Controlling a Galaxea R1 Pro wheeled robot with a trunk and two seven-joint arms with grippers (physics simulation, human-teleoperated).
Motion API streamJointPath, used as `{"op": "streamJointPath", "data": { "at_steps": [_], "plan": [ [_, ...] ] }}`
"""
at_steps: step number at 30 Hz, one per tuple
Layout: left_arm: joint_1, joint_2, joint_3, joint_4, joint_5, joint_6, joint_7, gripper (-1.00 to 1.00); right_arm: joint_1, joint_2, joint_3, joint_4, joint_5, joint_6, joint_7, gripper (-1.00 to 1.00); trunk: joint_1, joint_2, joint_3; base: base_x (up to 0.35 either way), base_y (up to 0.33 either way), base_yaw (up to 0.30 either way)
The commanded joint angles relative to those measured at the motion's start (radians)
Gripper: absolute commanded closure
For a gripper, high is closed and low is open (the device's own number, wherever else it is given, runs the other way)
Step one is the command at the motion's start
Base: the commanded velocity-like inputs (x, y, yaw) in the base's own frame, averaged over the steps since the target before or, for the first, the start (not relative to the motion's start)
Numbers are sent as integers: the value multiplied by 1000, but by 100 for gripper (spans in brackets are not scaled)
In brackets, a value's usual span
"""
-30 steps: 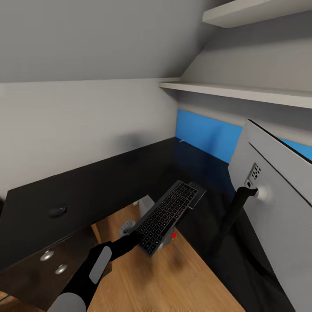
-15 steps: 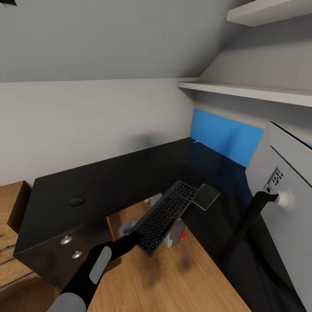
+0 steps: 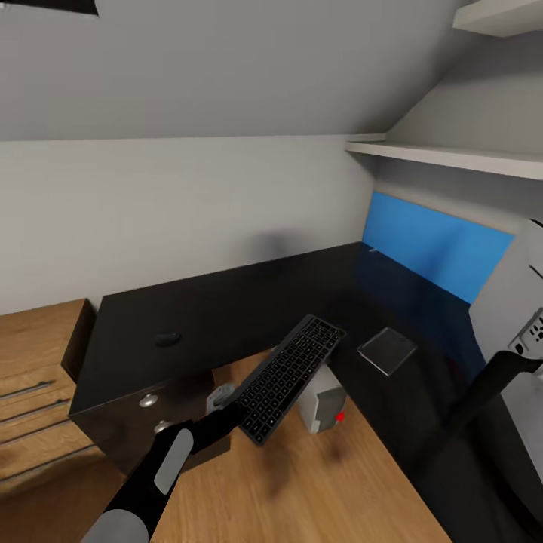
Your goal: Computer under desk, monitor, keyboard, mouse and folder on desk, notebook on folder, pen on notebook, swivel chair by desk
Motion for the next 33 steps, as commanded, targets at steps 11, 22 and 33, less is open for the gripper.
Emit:
{"op": "streamJointPath", "data": {
  "at_steps": [11,22,33],
  "plan": [
    [-1,1,1,-1,10,5,0,100,0,-3,4,-13,-44,1,-34,-100,0,-1,-3,0,0,270],
    [-1,1,0,-1,11,5,0,100,0,-3,4,-13,-56,2,-34,-100,0,-1,-3,-1,-4,269],
    [-1,0,-1,-1,10,7,0,100,0,-3,6,-13,-55,5,-30,-100,0,-1,-3,-170,-202,69]
  ]
}}
